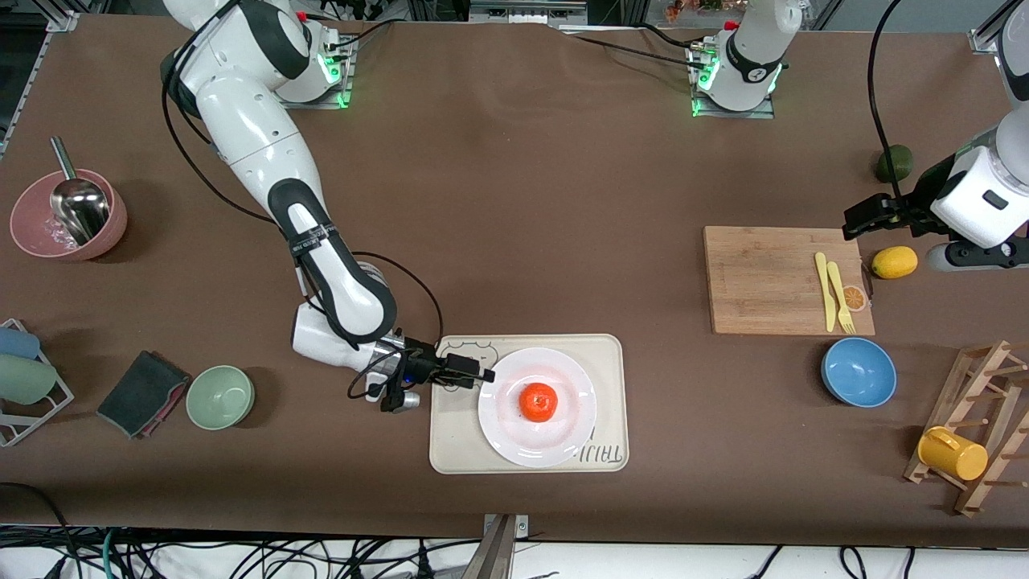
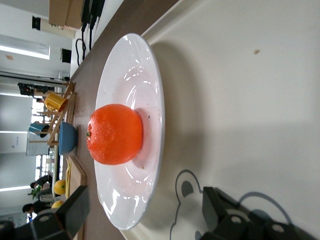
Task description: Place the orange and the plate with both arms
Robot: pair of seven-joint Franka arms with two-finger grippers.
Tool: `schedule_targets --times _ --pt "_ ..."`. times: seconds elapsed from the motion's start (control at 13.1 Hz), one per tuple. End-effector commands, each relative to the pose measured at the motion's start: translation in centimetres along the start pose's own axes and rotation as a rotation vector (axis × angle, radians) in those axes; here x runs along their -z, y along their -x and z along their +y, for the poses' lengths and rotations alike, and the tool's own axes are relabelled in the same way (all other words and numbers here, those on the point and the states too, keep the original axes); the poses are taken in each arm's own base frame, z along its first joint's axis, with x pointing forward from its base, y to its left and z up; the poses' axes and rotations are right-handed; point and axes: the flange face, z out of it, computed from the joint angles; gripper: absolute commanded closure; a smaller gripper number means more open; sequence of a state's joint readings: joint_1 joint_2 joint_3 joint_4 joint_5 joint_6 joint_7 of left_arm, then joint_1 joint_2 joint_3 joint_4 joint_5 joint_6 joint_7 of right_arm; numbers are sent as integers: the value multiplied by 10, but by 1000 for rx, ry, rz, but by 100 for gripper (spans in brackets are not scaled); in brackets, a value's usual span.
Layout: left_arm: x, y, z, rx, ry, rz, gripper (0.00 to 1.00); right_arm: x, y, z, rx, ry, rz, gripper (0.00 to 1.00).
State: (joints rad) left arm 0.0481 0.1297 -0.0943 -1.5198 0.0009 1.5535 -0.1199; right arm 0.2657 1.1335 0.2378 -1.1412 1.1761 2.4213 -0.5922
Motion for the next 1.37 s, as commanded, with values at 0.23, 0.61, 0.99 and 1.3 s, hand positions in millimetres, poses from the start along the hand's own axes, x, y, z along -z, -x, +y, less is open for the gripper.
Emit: schedule_targets --times 0.23,0.61,0.99,1.3 --pt "4 -2 0 2 -1 -5 0 62 -36 -26 111 174 -235 0" --pt "4 -2 0 2 -1 -5 0 141 -42 -67 187 431 -469 0" --pt "4 -2 0 2 -1 -5 0 213 -40 -114 45 629 -537 0" --pt "4 -2 1 2 0 -5 0 287 -29 -181 -10 905 -513 0"
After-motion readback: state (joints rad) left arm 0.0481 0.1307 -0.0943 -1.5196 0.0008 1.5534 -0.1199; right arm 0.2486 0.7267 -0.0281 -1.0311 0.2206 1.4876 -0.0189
